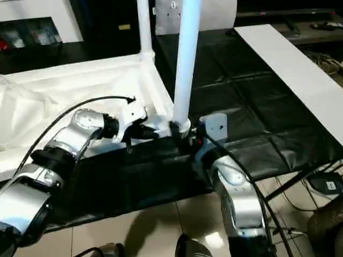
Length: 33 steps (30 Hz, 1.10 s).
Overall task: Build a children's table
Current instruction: Rotate leg to tighten
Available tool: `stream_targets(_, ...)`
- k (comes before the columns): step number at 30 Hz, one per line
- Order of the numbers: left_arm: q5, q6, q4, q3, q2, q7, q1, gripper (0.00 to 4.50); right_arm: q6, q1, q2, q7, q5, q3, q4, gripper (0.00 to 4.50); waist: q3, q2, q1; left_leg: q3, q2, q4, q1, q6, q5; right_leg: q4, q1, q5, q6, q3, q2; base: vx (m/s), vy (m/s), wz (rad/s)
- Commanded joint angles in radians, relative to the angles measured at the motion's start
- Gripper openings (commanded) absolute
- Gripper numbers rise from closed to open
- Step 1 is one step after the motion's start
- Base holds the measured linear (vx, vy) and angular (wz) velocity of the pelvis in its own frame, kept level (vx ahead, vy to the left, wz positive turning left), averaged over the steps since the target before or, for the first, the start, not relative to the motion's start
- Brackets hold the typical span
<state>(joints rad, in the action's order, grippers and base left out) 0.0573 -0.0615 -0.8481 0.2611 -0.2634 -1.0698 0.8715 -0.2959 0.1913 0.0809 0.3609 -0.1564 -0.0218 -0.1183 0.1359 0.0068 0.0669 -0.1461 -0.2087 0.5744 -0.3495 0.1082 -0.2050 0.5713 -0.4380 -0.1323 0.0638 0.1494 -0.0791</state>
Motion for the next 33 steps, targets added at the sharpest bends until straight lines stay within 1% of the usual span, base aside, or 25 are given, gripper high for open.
stream_targets(1, -0.091, -0.012, 0.072, -0.054, 0.025, -0.006, -0.015, 0.55, -0.023, -0.009, 0.006, 0.01, -0.008, -0.003, -0.025, 4.5, -0.118, -0.007, 0.006, -0.009, -0.011, -0.045, -0.011, -0.129, 0.046, -0.042, 0.107, -0.131, 0.168, -0.072, -0.071, 0.0, 0.0, 0.0)
stream_targets(2, -0.107, -0.048, 0.108, -0.066, 0.024, 0.005, -0.038, 0.55, -0.034, -0.009, 0.011, 0.022, -0.011, -0.008, -0.04, 4.5, -0.12, -0.003, 0.009, -0.011, -0.009, -0.042, -0.013, -0.128, 0.044, -0.043, 0.108, -0.134, 0.176, -0.072, -0.074, 0.0, 0.0, 0.0)
stream_targets(3, -0.125, -0.098, 0.174, -0.079, 0.017, 0.024, -0.076, 0.58, -0.045, -0.009, 0.021, 0.041, -0.014, -0.019, -0.058, 4.5, -0.124, 0.008, 0.012, -0.009, -0.014, -0.042, -0.01, -0.122, 0.04, -0.038, 0.108, -0.131, 0.187, -0.072, -0.077, 0.0, 0.0, 0.0)
stream_targets(4, -0.129, -0.124, 0.22, -0.086, 0.007, 0.041, -0.105, 0.65, -0.056, -0.008, 0.023, 0.051, -0.025, -0.022, -0.068, 4.5, -0.122, 0.003, 0.01, -0.008, -0.019, -0.042, -0.013, -0.123, 0.038, -0.038, 0.107, -0.127, 0.192, -0.073, -0.076, 0.0, 0.0, 0.0)
stream_targets(6, -0.129, -0.191, 0.312, -0.102, -0.014, 0.067, -0.158, 0.9, -0.078, -0.005, 0.029, 0.06, -0.048, -0.027, -0.091, 4.5, -0.119, 0.002, 0.007, -0.011, -0.016, -0.041, -0.013, -0.12, 0.005, -0.043, 0.106, -0.171, 0.174, -0.071, -0.072, 0.0, 0.0, 0.0)
stream_targets(8, -0.128, -0.246, 0.387, -0.118, -0.037, 0.08, -0.196, 1.03, -0.09, -0.002, 0.033, 0.056, -0.051, -0.03, -0.1, 4.5, -0.117, 0.005, 0.006, -0.012, -0.013, -0.042, -0.014, -0.1, -0.03, -0.055, 0.107, -0.263, 0.131, -0.068, -0.072, 0.0, 0.0, 0.0)
stream_targets(9, -0.134, -0.281, 0.431, -0.135, -0.046, 0.092, -0.218, 1.1, -0.098, 0.0, 0.035, 0.06, -0.059, -0.031, -0.105, 4.5, -0.114, 0.004, 0.004, -0.013, -0.01, -0.042, -0.01, -0.088, -0.05, -0.067, 0.1, -0.325, 0.098, -0.065, -0.069, 0.0, 0.0, 0.0)
stream_targets(10, -0.14, -0.319, 0.478, -0.157, -0.054, 0.11, -0.241, 1.1, -0.103, 0.001, 0.037, 0.062, -0.063, -0.033, -0.108, 4.5, -0.114, 0.005, 0.004, -0.013, -0.01, -0.042, -0.01, -0.08, -0.057, -0.067, 0.101, -0.345, 0.089, -0.064, -0.069, 0.0, 0.0, 0.0)
stream_targets(11, -0.14, -0.366, 0.56, -0.199, -0.066, 0.155, -0.286, 1.22, -0.106, 0.002, 0.039, 0.063, -0.065, -0.034, -0.112, 4.5, -0.111, -0.002, 0.0, -0.014, -0.01, -0.044, -0.01, -0.074, -0.072, -0.075, 0.097, -0.386, 0.071, -0.062, -0.066, 0.0, 0.0, 0.0)
stream_targets(13, -0.133, -0.396, 0.658, -0.249, -0.063, 0.225, -0.343, 1.36, -0.126, -0.002, 0.038, 0.059, -0.065, -0.041, -0.121, 4.5, -0.11, 0.005, -0.005, -0.012, -0.009, -0.042, -0.007, -0.064, -0.1, -0.084, 0.091, -0.447, 0.044, -0.056, -0.064, 0.0, 0.0, 0.0)
stream_targets(14, -0.138, -0.393, 0.724, -0.272, -0.051, 0.265, -0.384, 1.5, -0.152, -0.007, 0.036, 0.056, -0.069, -0.046, -0.131, 4.5, -0.111, -0.008, -0.008, -0.012, -0.009, -0.042, -0.007, -0.063, -0.107, -0.085, 0.092, -0.461, 0.031, -0.055, -0.061, 0.0, 0.0, 0.0)
stream_targets(15, -0.141, -0.399, 0.785, -0.302, -0.024, 0.323, -0.427, 1.5, -0.177, -0.015, 0.033, 0.052, -0.069, -0.054, -0.144, 4.5, -0.11, -0.01, -0.008, -0.013, -0.005, -0.041, -0.009, -0.066, -0.108, -0.089, 0.091, -0.475, 0.02, -0.053, -0.06, 0.0, 0.0, 0.0)
stream_targets(16, -0.142, -0.402, 0.803, -0.312, -0.013, 0.342, -0.44, 1.56, -0.186, -0.017, 0.032, 0.051, -0.07, -0.058, -0.149, 4.5, -0.113, -0.004, -0.007, -0.011, -0.007, -0.04, -0.009, -0.061, -0.107, -0.083, 0.093, -0.472, 0.02, -0.053, -0.063, 0.0, 0.0, 0.0)
stream_targets(18, -0.163, -0.454, 0.935, -0.376, 0.065, 0.459, -0.531, 1.56, -0.24, -0.04, 0.031, 0.047, -0.075, -0.089, -0.191, 4.5, -0.11, -0.002, -0.011, -0.012, -0.007, -0.039, -0.01, -0.067, -0.134, -0.102, 0.086, -0.51, -0.009, -0.043, -0.058, 0.0, 0.0, 0.0)
stream_targets(19, -0.164, -0.458, 0.942, -0.378, 0.068, 0.463, -0.535, 1.56, -0.242, -0.042, 0.031, 0.046, -0.075, -0.09, -0.193, 4.5, -0.111, -0.008, -0.014, -0.013, -0.002, -0.037, -0.005, -0.069, -0.159, -0.11, 0.08, -0.542, -0.034, -0.039, -0.053, 0.0, 0.0, 0.0)
stream_targets(21, -0.175, -0.525, 1.098, -0.389, 0.127, 0.524, -0.65, 1.56, -0.278, -0.072, 0.028, 0.026, -0.081, -0.107, -0.228, 4.5, -0.109, -0.006, -0.016, -0.009, -0.004, -0.04, -0.01, -0.064, -0.18, -0.116, 0.084, -0.56, -0.062, -0.032, -0.052, 0.0, 0.0, 0.0)
stream_targets(22, -0.167, -0.532, 1.141, -0.389, 0.153, 0.552, -0.687, 1.56, -0.275, -0.087, 0.028, 0.023, -0.077, -0.114, -0.235, 4.5, -0.112, -0.007, -0.018, -0.01, -0.006, -0.039, -0.007, -0.063, -0.186, -0.119, 0.081, -0.559, -0.068, -0.031, -0.051, 0.0, 0.0, 0.0)
stream_targets(24, -0.14, -0.523, 1.21, -0.355, 0.181, 0.592, -0.753, 1.56, -0.262, -0.106, 0.027, 0.023, -0.073, -0.12, -0.244, 4.5, -0.105, -0.006, -0.026, -0.006, -0.01, -0.042, 0.003, -0.07, -0.243, -0.138, 0.076, -0.586, -0.084, -0.019, -0.047, 0.0, 0.0, 0.0)
stream_targets(27, -0.107, -0.514, 1.27, -0.306, 0.199, 0.641, -0.813, 1.56, -0.25, -0.109, 0.03, 0.029, -0.07, -0.121, -0.248, 4.5, -0.106, -0.005, -0.036, 0.006, -0.021, -0.052, 0.0, -0.073, -0.292, -0.138, 0.088, -0.563, -0.091, -0.013, -0.049, 0.0, 0.0, 0.0)
stream_targets(28, -0.101, -0.51, 1.274, -0.299, 0.203, 0.649, -0.822, 1.56, -0.25, -0.105, 0.031, 0.029, -0.068, -0.12, -0.244, 4.5, -0.105, -0.002, -0.041, 0.005, -0.023, -0.052, 0.008, -0.07, -0.322, -0.144, 0.086, -0.571, -0.09, -0.009, -0.05, 0.0, 0.0, 0.0)
stream_targets(29, -0.106, -0.511, 1.281, -0.3, 0.213, 0.663, -0.832, 1.56, -0.268, -0.1, 0.031, 0.022, -0.069, -0.118, -0.243, 4.5, -0.103, 0.01, -0.033, 0.05, -0.031, -0.078, -0.041, -0.085, -0.365, -0.108, 0.135, -0.54, -0.065, 0.015, -0.072, 0.0, 0.0, 0.0)
stream_targets(30, -0.121, -0.518, 1.291, -0.307, 0.227, 0.678, -0.837, 1.56, -0.277, -0.095, 0.041, 0.022, -0.068, -0.123, -0.244, 4.5, -0.101, 0.003, -0.042, 0.063, -0.036, -0.081, -0.048, -0.088, -0.385, -0.096, 0.134, -0.519, -0.063, 0.008, -0.076, 0.0, 0.0, 0.0)
stream_targets(31, -0.122, -0.519, 1.292, -0.308, 0.228, 0.679, -0.837, 1.56, -0.277, -0.095, 0.042, 0.023, -0.067, -0.124, -0.244, 4.5, -0.094, 0.005, -0.042, 0.085, -0.021, -0.093, -0.065, -0.068, -0.488, -0.071, 0.155, -0.583, -0.052, 0.014, -0.087, -0.005, -0.008, 0.37)
stream_targets(32, -0.127, -0.525, 1.297, -0.312, 0.236, 0.691, -0.836, 1.56, -0.269, -0.095, 0.054, 0.031, -0.064, -0.132, -0.244, 4.5, -0.091, -0.003, -0.046, 0.09, -0.008, -0.089, -0.057, -0.038, -0.57, -0.067, 0.158, -0.697, -0.057, 0.014, -0.094, 0.005, -0.034, 0.53)
stream_targets(33, -0.121, -0.533, 1.295, -0.31, 0.237, 0.698, -0.83, 1.56, -0.263, -0.095, 0.057, 0.034, -0.062, -0.134, -0.24, 4.5, -0.086, -0.003, -0.042, 0.09, 0.003, -0.081, -0.049, -0.022, -0.589, -0.081, 0.152, -0.786, -0.063, 0.018, -0.099, 0.005, -0.034, 0.53)
